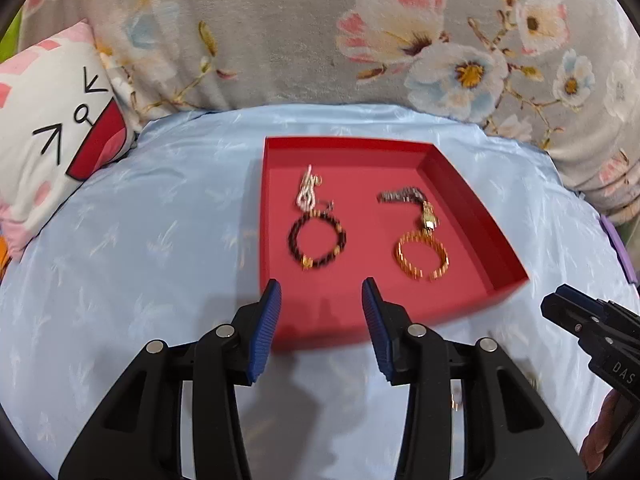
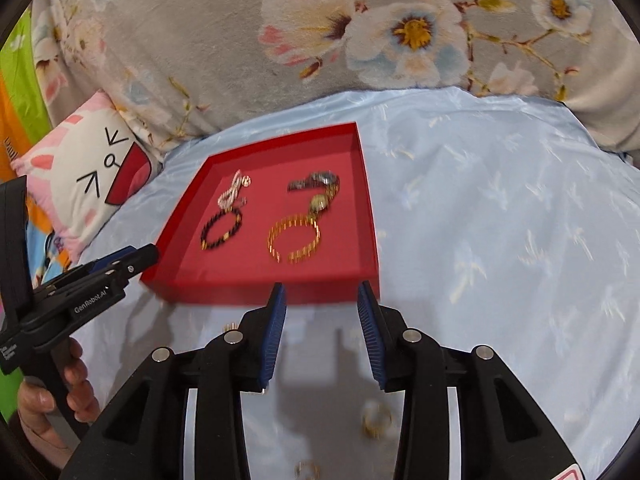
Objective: Organize jewelry
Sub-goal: 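Lift both tools out of the red box, then grasp the gold ring with the red stone with the right tool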
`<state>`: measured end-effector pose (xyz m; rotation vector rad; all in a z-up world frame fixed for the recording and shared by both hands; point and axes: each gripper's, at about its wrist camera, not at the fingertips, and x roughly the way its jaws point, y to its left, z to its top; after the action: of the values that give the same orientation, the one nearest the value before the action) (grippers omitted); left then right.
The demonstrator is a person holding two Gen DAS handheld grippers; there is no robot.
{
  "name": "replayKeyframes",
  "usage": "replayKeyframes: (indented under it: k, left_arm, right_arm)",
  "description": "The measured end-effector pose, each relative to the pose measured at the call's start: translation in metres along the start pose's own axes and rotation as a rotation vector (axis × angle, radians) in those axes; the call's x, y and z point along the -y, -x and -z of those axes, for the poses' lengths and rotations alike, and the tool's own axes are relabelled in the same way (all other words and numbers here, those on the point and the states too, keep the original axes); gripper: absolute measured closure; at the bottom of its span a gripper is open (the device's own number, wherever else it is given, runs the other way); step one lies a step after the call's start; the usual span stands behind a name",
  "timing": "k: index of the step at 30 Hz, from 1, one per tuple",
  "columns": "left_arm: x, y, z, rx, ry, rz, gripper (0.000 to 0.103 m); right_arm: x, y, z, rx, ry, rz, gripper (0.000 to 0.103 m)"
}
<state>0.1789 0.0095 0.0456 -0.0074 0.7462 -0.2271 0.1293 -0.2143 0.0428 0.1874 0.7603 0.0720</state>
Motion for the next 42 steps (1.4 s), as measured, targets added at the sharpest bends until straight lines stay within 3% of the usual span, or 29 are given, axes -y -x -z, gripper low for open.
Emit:
replayKeyframes:
  k: [10,16,34,42]
  left_arm:
    - [0.014,0.045,0.06,0.001,-0.008,-0.03,0.063]
    - [0.03,0.05,0.084,-0.017,-0.029,-0.024,0.063]
    - [0.036,0.041,0.097,-0.045,-0.016,-0.01,0.063]
    - [0.038,0.041,0.096,-0.044,-0.022,-0.005,0.063]
  right_arm:
    - [0.019,0.042,0.073,-0.048,-0.041,0.027,0.067]
    - [0.03,0.04,0.095,-0.083,-0.063,0.061,0.066]
    - [0.02,-0.004,0.087,-0.101,-0.041,0.108,0.07]
    - [0.023,-0.009,0.084,-0.102,-0.046,0.124,0.088]
